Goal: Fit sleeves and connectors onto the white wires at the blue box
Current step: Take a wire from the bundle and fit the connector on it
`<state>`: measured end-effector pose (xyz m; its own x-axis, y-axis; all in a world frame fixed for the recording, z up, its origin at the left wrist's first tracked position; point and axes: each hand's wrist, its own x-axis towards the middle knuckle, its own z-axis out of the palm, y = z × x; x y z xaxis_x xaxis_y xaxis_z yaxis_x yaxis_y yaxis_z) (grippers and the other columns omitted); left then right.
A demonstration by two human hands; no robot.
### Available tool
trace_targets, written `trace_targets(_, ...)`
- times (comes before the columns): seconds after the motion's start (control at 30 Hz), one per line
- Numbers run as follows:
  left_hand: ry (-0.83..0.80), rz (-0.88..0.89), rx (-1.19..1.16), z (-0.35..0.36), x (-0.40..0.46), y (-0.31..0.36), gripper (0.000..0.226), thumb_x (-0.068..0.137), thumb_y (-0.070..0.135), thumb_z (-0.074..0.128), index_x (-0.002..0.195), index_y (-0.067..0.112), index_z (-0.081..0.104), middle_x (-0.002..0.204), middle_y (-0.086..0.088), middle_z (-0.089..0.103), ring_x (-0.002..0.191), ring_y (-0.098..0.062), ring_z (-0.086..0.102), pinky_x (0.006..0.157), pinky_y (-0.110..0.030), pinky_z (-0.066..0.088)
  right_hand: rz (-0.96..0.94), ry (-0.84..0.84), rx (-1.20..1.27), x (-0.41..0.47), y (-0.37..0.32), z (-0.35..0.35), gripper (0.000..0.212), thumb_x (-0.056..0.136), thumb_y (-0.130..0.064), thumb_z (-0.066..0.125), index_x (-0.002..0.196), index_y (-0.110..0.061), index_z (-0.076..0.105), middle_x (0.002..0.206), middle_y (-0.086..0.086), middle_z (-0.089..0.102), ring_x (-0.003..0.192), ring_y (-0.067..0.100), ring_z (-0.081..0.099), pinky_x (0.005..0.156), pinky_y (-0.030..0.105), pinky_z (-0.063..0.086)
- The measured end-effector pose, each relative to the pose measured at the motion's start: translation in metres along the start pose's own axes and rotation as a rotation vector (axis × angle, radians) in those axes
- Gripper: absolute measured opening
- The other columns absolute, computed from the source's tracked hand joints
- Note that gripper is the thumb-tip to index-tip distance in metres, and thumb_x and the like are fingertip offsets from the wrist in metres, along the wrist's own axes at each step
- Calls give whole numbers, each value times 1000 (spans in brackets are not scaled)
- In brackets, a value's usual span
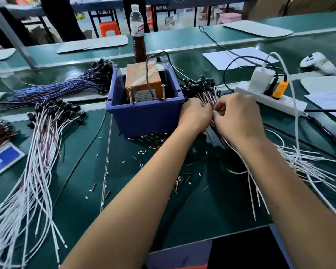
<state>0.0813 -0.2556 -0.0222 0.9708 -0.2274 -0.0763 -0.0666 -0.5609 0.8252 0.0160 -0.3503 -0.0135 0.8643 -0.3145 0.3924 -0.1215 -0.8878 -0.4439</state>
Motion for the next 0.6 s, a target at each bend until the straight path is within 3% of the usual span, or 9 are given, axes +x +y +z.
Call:
trace_targets(0.1, -182, 5, -93, -27, -29, -13, 33, 103, 10, 41, 77, 5, 61, 58, -10, 61, 49, -22, 56, 42, -27, 45, -44, -29, 68, -8, -15, 4, 12, 84, -14, 72, 90, -15, 81, 83, 13, 76, 84, 33, 70, 77, 34, 56)
trace_targets(0.17, -208, -11, -89, -53, -45, -26, 33, 105, 12, 40, 79, 7, 60, 55, -6, 63, 41, -16, 52, 38, -23, 42, -97, -66, 145, -17, -31, 8, 12, 83, -14, 72, 89, -16, 81, 80, 8, 77, 78, 28, 70, 74, 32, 56)
trace_targets(0.33, -244, -88, 165, -135, -69, -68, 26, 97, 14, 52, 74, 8, 64, 58, -4, 66, 48, -20, 47, 42, -21, 38, -265, -266, 228, -44, -87, 35, 12, 81, -18, 72, 89, -21, 80, 83, 1, 76, 79, 26, 70, 71, 37, 58)
trace_targets(0.43, -36, -170, 325, -177, -73, -97, 17, 88, 14, 61, 76, 5, 70, 72, -11, 71, 50, -21, 53, 44, -20, 38, -326, -384, 267, -59, -122, 57, 10, 85, -20, 70, 91, -21, 78, 85, 2, 75, 81, 30, 70, 73, 42, 60)
trace_targets(0.53, 352, -248, 577, -209, -74, -130, 7, 85, 18, 63, 84, 13, 69, 93, -15, 72, 86, -33, 67, 69, -30, 48, -395, -462, 298, -71, -157, 74, 9, 88, -23, 70, 89, -19, 78, 87, 3, 75, 81, 31, 70, 74, 42, 61)
trace_targets(0.6, 519, -315, 730, -224, -72, -151, 23, 87, 22, 64, 106, 10, 67, 111, -19, 68, 106, -40, 64, 84, -40, 52, -435, -496, 282, -76, -179, 82, 11, 89, -22, 67, 90, -19, 77, 89, 6, 74, 83, 33, 69, 75, 42, 61)
